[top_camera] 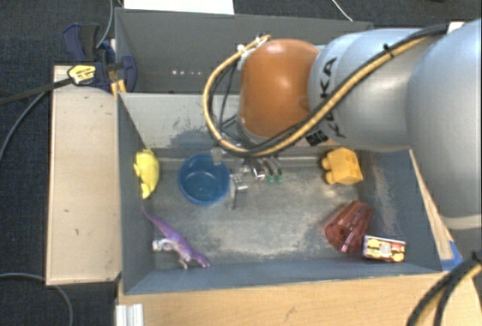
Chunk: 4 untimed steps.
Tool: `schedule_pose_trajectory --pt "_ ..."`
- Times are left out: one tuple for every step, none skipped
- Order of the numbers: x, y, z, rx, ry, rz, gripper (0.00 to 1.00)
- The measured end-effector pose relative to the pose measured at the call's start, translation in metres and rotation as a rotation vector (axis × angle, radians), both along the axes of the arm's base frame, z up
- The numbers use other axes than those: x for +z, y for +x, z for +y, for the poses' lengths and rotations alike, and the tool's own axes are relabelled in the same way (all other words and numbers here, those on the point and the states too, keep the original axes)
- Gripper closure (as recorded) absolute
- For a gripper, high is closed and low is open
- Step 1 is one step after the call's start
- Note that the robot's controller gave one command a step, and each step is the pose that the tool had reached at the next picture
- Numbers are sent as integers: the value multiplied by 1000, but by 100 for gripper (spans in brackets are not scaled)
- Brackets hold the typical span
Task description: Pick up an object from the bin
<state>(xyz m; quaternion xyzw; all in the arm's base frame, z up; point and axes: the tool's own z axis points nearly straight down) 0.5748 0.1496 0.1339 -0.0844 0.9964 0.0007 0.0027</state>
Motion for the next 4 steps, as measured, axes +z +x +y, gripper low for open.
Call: schedule_pose_trajectory --pt "2 -3 23 -264 4 -3 0" --pt "-39 -7 27 -238 3 0 0" --pt "-64 4 35 -388 6 -3 100" --pt "-63 4 35 -389 6 -3 100"
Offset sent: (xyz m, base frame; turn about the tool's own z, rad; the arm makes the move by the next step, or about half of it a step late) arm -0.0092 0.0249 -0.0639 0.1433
